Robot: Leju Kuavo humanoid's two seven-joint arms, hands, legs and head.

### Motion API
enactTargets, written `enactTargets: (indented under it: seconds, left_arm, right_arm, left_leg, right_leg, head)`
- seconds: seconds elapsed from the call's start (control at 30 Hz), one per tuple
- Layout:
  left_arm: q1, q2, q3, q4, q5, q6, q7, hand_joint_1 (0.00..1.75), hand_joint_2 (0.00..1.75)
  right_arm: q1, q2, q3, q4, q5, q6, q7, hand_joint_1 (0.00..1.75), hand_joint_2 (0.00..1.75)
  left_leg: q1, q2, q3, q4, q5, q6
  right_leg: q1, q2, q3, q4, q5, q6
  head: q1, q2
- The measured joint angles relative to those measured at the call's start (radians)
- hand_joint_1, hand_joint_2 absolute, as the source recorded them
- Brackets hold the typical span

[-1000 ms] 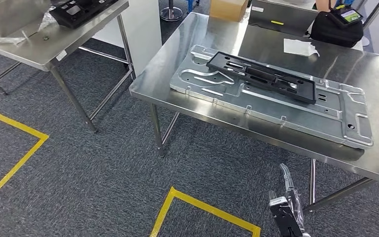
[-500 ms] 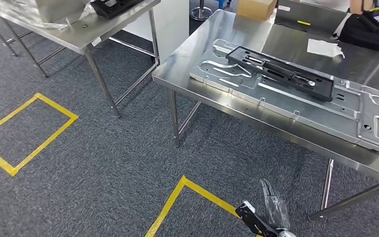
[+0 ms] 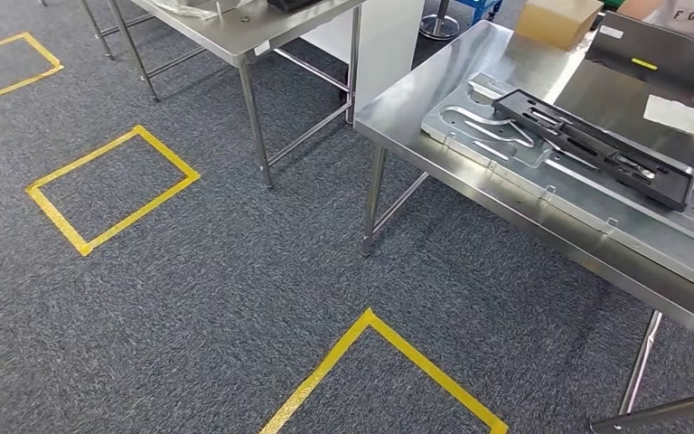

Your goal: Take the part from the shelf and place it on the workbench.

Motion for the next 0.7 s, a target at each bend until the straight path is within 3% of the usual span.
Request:
enactTargets:
  seconds: [0.03,0.07,0.1,0.17,0.23,0.3,0.37,0.43,0.5,0.57,0.6,0.63,0.7]
  left_arm:
    - [0.0,0.0,-0.003,0.0,-0.007,-0.003,0.003,0.0,0.0]
    - [0.0,0.0,-0.007,0.0,-0.016,-0.006,0.005,0.0,0.0]
    - [0.0,0.0,-0.013,0.0,-0.028,-0.008,0.006,0.0,0.0]
    - [0.0,0.001,-0.032,0.0,-0.073,-0.014,0.004,0.0,0.0]
    - [0.0,0.005,-0.064,0.0,-0.131,-0.02,-0.007,0.0,0.0]
    - [0.0,0.014,-0.103,0.0,-0.181,-0.025,-0.021,0.0,0.0]
    - [0.0,0.026,-0.134,0.0,-0.205,-0.027,-0.028,0.0,0.0]
    - [-0.001,0.037,-0.157,0.0,-0.223,-0.032,-0.03,0.0,0.0]
    - [-0.007,0.048,-0.179,0.0,-0.243,-0.042,-0.028,0.0,0.0]
    - [-0.015,0.056,-0.198,0.0,-0.257,-0.052,-0.017,0.0,0.0]
    - [-0.017,0.06,-0.205,0.0,-0.261,-0.056,-0.008,0.0,0.0]
    - [-0.019,0.063,-0.211,0.0,-0.263,-0.059,0.001,0.0,0.0]
    - [-0.023,0.068,-0.22,0.0,-0.266,-0.063,0.02,0.0,0.0]
  right_arm:
    - [0.001,0.002,-0.015,0.011,-0.007,0.004,0.007,0.0,0.0]
    - [0.002,0.003,-0.028,0.019,-0.014,0.007,0.011,0.0,0.0]
    - [0.003,0.004,-0.039,0.026,-0.022,0.01,0.013,0.0,0.0]
    - [0.004,0.006,-0.063,0.035,-0.046,0.016,0.004,0.0,0.0]
    - [0.007,0.008,-0.092,0.04,-0.073,0.016,-0.022,0.0,0.0]
    - [0.011,0.01,-0.123,0.045,-0.094,0.015,-0.049,0.0,0.0]
    - [0.011,0.013,-0.147,0.046,-0.104,0.012,-0.062,0.0,0.0]
    - [0.011,0.017,-0.165,0.048,-0.111,0.008,-0.068,0.0,0.0]
    - [0.013,0.022,-0.181,0.05,-0.117,0.005,-0.071,0.0,0.0]
    - [0.012,0.025,-0.192,0.051,-0.118,0.009,-0.071,0.0,0.0]
    - [0.011,0.026,-0.195,0.052,-0.116,0.013,-0.071,0.0,0.0]
    - [0.008,0.027,-0.197,0.052,-0.113,0.017,-0.071,0.0,0.0]
    - [0.003,0.028,-0.198,0.052,-0.105,0.023,-0.071,0.0,0.0]
  left_leg:
    - [-0.004,-0.009,-0.006,0.001,0.005,0.004]
    - [-0.008,-0.019,-0.012,0.001,0.009,0.006]
    - [-0.012,-0.029,-0.015,0.003,0.012,0.008]
    - [-0.017,-0.051,-0.018,0.007,0.017,0.007]
    - [-0.02,-0.071,-0.021,0.012,0.019,0.004]
    - [-0.019,-0.088,-0.031,0.016,0.023,-0.004]
    - [-0.017,-0.1,-0.038,0.02,0.026,-0.014]
    - [-0.017,-0.081,-0.056,0.058,0.0,-0.024]
    - [-0.013,-0.048,-0.112,0.173,-0.065,-0.035]
    - [-0.003,-0.035,-0.17,0.294,-0.111,-0.048]
    - [0.002,-0.032,-0.177,0.31,-0.108,-0.053]
    - [0.008,-0.027,-0.163,0.286,-0.085,-0.058]
    - [0.015,0.004,-0.091,0.149,-0.022,-0.066]
  right_leg:
    - [0.001,0.011,-0.026,0.065,-0.031,-0.001]
    - [0.003,0.016,-0.04,0.107,-0.045,-0.003]
    - [0.005,0.019,-0.036,0.114,-0.039,-0.006]
    - [0.011,0.03,0.027,0.012,0.018,-0.019]
    - [0.017,0.064,0.101,-0.121,0.061,-0.037]
    - [0.021,0.08,0.125,-0.174,0.065,-0.047]
    - [0.019,0.062,0.127,-0.185,0.07,-0.053]
    - [0.013,0.041,0.132,-0.198,0.078,-0.061]
    - [0.011,0.017,0.132,-0.203,0.081,-0.066]
    - [0.011,-0.006,0.128,-0.201,0.08,-0.066]
    - [0.011,-0.017,0.127,-0.199,0.08,-0.065]
    - [0.009,-0.026,0.127,-0.198,0.079,-0.063]
    - [0.007,-0.043,0.128,-0.189,0.073,-0.054]
  head:
    - [0.0,0.0]
    - [0.0,0.0]
    - [0.0,0.0]
    - [0.0,0.0]
    - [0.0,0.0]
    - [0.0,0.0]
    - [0.0,0.0]
    - [0.0,0.0]
    - [-0.001,0.0]
    - [-0.001,0.0]
    - [-0.001,0.0]
    - [-0.001,0.0]
    - [-0.001,0.0]
